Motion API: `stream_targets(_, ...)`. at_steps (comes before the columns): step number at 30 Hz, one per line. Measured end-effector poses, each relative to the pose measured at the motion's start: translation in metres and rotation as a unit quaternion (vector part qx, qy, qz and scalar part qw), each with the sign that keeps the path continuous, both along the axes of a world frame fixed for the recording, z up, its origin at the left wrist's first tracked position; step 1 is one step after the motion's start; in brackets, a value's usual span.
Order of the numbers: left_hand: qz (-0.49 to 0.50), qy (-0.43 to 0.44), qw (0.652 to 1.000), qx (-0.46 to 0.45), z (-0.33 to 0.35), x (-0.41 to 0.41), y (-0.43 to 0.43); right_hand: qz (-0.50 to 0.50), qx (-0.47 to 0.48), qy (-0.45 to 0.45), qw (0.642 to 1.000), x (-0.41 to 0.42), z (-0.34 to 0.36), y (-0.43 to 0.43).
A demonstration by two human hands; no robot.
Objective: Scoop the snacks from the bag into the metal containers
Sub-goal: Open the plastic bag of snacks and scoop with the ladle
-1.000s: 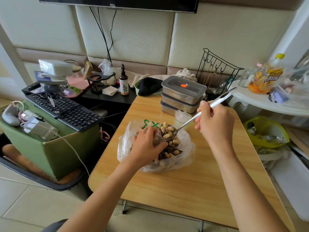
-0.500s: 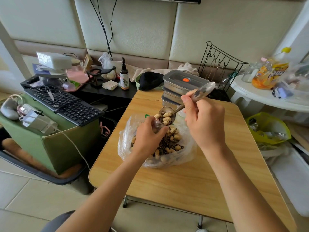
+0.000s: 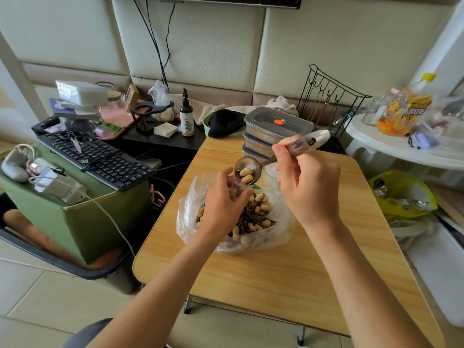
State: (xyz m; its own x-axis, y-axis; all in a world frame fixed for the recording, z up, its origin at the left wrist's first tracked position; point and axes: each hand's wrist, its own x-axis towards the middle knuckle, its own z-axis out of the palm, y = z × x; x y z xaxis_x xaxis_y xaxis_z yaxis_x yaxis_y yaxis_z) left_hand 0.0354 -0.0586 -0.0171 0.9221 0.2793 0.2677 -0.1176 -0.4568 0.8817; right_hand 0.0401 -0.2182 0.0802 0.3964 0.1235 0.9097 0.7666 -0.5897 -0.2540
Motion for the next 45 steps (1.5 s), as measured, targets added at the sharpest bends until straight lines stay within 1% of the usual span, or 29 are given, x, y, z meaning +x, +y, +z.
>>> stream_targets(4, -0.002, -0.008, 1.000, -0.020, 0.004, -0.001, -0.002, 0.024, -0.021, -0.006, 0.999, -0.002, 0.001, 0.000)
stream_targets(7, -0.001, -0.015, 1.000, -0.024, 0.003, -0.001, -0.002, 0.008, -0.011, -0.024, 1.000, -0.002, 0.002, -0.001)
stream_targets(10, 0.000, -0.020, 1.000, -0.021, 0.003, -0.002, -0.002, 0.023, -0.030, -0.023, 0.999, -0.003, 0.002, -0.001)
stream_targets(13, -0.001, -0.026, 0.999, -0.020, 0.004, -0.004, -0.003, 0.019, -0.035, -0.041, 0.998, -0.005, 0.001, -0.001)
stream_targets(16, -0.001, -0.027, 0.999, -0.028, 0.005, -0.004, -0.002, 0.034, -0.061, -0.040, 0.997, -0.005, -0.001, 0.000)
stream_targets(21, -0.002, -0.036, 0.998, -0.042, 0.003, -0.004, -0.001, 0.037, -0.071, -0.040, 0.996, -0.007, -0.001, 0.000)
stream_targets(27, -0.004, -0.032, 0.999, -0.043, 0.002, -0.006, 0.001, 0.051, -0.061, -0.035, 0.996, -0.006, -0.001, -0.001)
stream_targets(29, -0.007, -0.035, 0.998, -0.043, 0.002, -0.006, 0.002, 0.036, -0.038, -0.033, 0.998, -0.006, -0.003, -0.003)
stream_targets(31, -0.007, -0.040, 0.998, -0.042, 0.003, -0.008, 0.003, -0.002, 0.010, -0.016, 1.000, -0.004, -0.004, -0.007)
stream_targets(32, -0.007, -0.042, 0.998, -0.042, 0.004, -0.009, 0.004, -0.027, 0.043, 0.009, 0.999, -0.003, -0.005, -0.011)
stream_targets(33, -0.007, -0.046, 0.998, -0.041, 0.005, -0.010, 0.006, -0.048, 0.082, 0.051, 0.994, -0.002, -0.005, -0.016)
stream_targets(34, -0.007, -0.051, 0.998, -0.040, 0.006, -0.012, 0.007, -0.064, 0.125, 0.113, 0.984, -0.001, -0.006, -0.022)
stream_targets(35, -0.006, -0.057, 0.998, -0.034, 0.006, -0.015, 0.008, -0.076, 0.171, 0.189, 0.964, 0.002, -0.009, -0.029)
stream_targets(36, -0.006, -0.064, 0.998, -0.024, 0.007, -0.017, 0.010, -0.087, 0.218, 0.273, 0.933, 0.004, -0.015, -0.035)
stream_targets(37, -0.006, -0.071, 0.997, -0.011, 0.007, -0.019, 0.012, -0.098, 0.258, 0.354, 0.894, 0.007, -0.024, -0.041)
stream_targets(39, -0.006, -0.079, 0.997, 0.017, 0.008, -0.023, 0.014, -0.101, 0.303, 0.482, 0.816, 0.015, -0.045, -0.050)
stream_targets(41, -0.009, -0.083, 0.996, 0.041, 0.009, -0.027, 0.016, -0.072, 0.333, 0.563, 0.753, 0.019, -0.064, -0.054)
stream_targets(45, -0.009, -0.086, 0.995, 0.058, 0.008, -0.033, 0.017, -0.013, 0.416, 0.640, 0.646, 0.015, -0.086, -0.051)
